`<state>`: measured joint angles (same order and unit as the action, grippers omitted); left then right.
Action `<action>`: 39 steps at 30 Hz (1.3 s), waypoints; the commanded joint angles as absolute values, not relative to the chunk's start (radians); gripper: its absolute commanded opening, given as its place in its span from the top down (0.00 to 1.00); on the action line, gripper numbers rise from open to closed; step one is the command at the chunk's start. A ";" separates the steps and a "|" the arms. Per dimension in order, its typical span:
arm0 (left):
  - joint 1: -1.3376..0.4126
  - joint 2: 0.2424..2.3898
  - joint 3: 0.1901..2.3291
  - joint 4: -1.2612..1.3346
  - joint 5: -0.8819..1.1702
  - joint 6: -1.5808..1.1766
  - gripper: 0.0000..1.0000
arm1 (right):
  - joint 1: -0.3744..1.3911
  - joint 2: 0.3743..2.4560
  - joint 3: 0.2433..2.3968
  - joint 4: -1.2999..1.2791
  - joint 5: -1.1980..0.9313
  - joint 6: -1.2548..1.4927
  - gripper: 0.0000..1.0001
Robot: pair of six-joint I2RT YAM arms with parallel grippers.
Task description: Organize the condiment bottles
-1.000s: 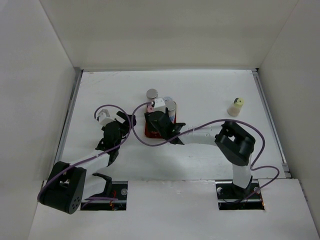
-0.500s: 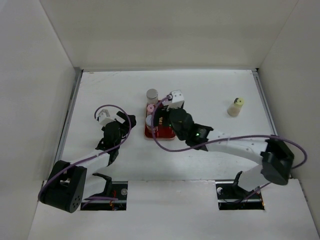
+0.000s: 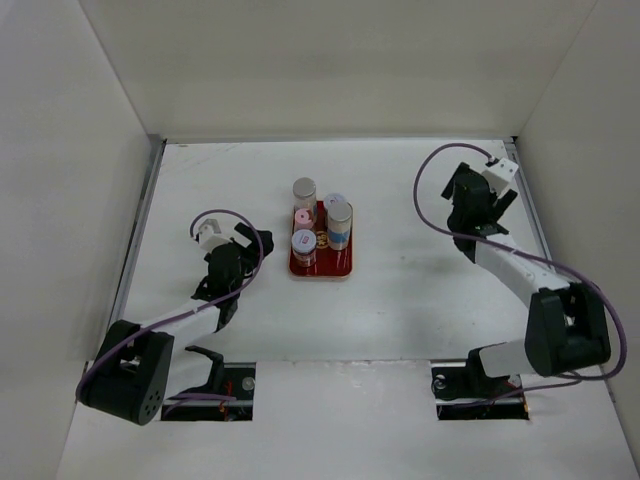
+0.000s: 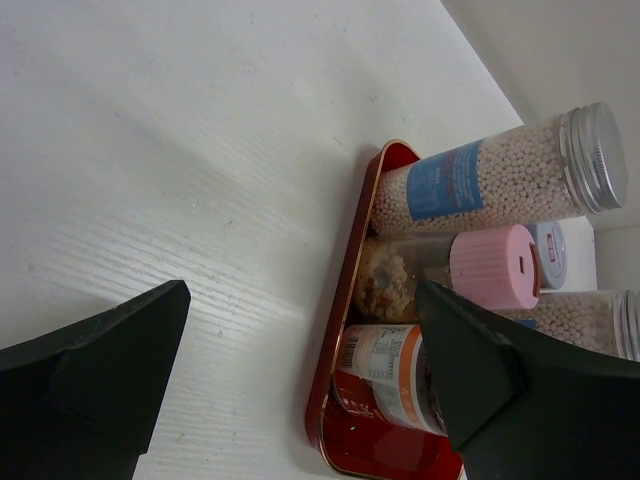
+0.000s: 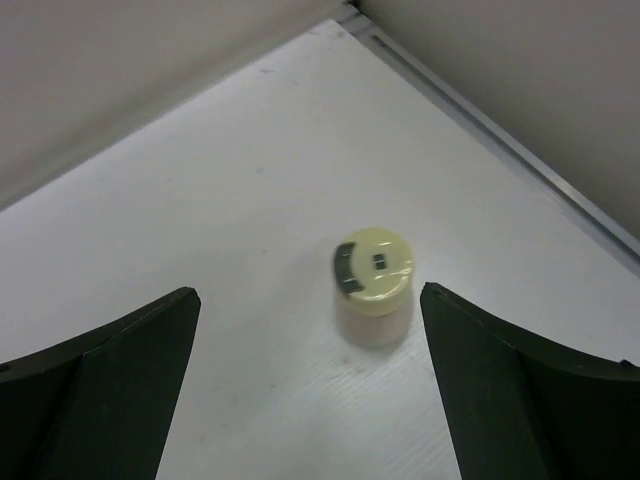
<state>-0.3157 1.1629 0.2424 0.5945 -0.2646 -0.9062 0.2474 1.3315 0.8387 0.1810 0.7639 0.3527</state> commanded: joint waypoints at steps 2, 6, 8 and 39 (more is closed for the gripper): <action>-0.321 1.158 0.239 0.634 -0.259 -0.914 0.00 | 0.151 1.454 0.910 0.173 0.675 0.383 0.00; -0.323 1.166 0.242 0.635 -0.267 -0.913 0.00 | 0.108 1.515 0.945 0.155 0.627 0.383 0.02; -0.317 1.164 0.241 0.634 -0.261 -0.913 0.00 | 0.091 1.543 0.956 0.144 0.620 0.379 0.03; -0.315 1.180 0.248 0.638 -0.270 -0.911 0.00 | 0.763 1.227 0.742 0.175 0.604 0.468 0.52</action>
<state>-0.3206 1.1820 0.2424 0.5949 -0.2653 -0.9062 0.6857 1.2549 0.7258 0.1181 0.5808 0.4484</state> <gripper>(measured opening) 0.997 0.572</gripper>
